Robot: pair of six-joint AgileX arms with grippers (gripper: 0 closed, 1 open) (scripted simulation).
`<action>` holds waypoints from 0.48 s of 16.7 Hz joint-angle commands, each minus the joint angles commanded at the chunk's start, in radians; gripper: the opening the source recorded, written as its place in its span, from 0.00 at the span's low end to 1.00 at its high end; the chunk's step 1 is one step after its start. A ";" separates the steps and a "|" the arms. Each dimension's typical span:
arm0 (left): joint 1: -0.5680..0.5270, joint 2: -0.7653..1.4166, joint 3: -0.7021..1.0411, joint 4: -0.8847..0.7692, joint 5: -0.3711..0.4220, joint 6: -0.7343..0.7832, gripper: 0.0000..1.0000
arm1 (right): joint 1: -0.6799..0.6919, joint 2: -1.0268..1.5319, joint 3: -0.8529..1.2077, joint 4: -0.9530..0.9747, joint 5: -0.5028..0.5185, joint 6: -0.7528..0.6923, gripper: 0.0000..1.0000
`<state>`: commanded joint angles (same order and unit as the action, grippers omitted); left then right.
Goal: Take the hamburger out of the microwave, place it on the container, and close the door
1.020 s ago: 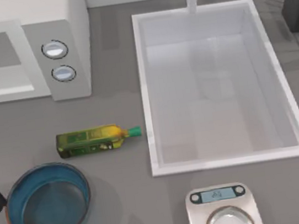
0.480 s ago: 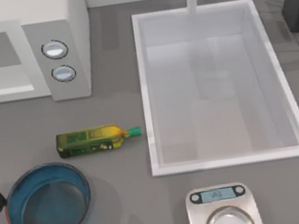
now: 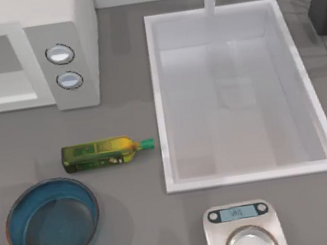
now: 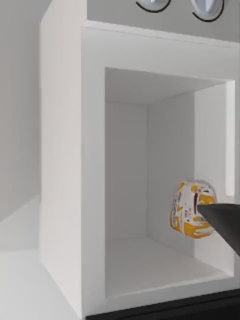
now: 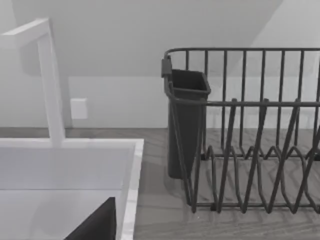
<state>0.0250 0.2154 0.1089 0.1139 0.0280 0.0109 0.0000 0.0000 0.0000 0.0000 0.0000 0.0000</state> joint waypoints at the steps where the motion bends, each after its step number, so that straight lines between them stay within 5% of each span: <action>1: 0.008 0.072 0.033 0.035 0.009 0.003 1.00 | 0.000 0.000 0.000 0.000 0.000 0.000 1.00; 8: 0.077 0.789 0.336 0.351 0.086 0.034 1.00 | 0.000 0.000 0.000 0.000 0.000 0.000 1.00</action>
<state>0.1020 1.0046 0.4448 0.4652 0.1142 0.0445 0.0000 0.0000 0.0000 0.0000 0.0000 0.0000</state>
